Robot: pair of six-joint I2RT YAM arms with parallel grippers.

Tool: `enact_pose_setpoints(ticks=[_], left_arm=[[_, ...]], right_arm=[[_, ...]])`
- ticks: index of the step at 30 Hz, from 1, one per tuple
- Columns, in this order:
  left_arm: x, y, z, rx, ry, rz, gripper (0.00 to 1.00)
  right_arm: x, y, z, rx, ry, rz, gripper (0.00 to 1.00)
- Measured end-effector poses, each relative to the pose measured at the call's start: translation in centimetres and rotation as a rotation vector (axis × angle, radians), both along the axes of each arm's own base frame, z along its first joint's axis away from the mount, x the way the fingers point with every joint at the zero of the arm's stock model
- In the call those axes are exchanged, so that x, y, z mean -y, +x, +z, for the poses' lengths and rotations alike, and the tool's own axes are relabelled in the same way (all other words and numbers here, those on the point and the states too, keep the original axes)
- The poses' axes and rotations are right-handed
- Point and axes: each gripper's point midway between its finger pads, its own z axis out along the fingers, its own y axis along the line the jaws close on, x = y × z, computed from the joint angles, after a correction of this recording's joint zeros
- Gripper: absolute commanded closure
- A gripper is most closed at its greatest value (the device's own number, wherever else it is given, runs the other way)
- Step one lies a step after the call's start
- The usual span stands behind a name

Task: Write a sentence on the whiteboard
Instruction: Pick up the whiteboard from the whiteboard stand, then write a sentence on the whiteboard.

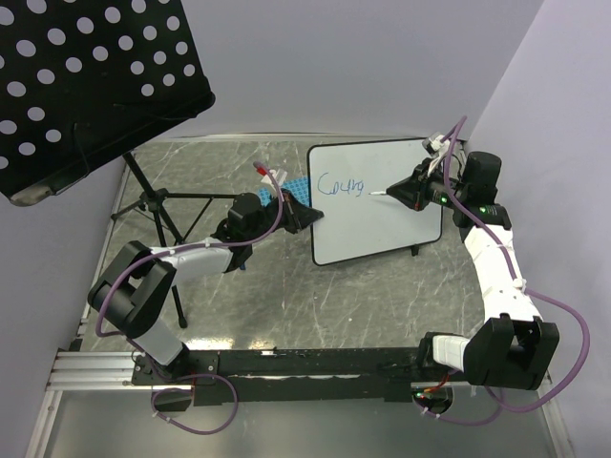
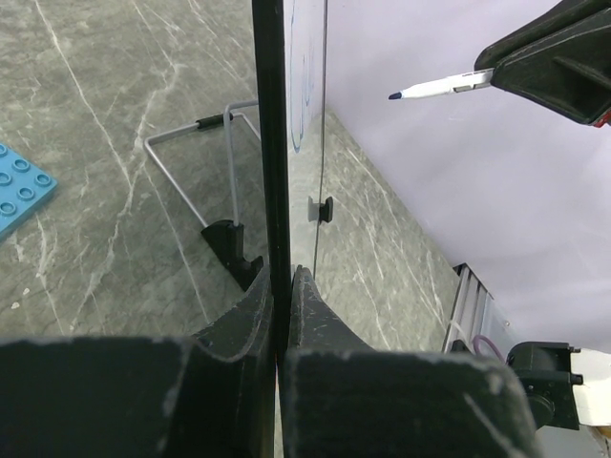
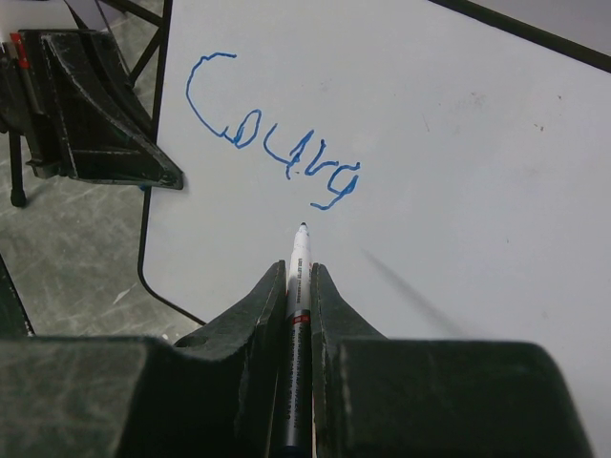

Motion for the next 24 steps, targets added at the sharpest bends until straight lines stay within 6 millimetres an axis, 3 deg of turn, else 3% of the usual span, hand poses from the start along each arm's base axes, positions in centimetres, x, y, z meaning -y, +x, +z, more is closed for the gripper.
enact_pose_setpoints(ticks=[24], left_arm=[[-0.06,-0.02,-0.05,-0.031,-0.019,0.01,0.99]], right_arm=[[0.29,0.47,-0.62,0.024,-0.019,-0.013,1.0]])
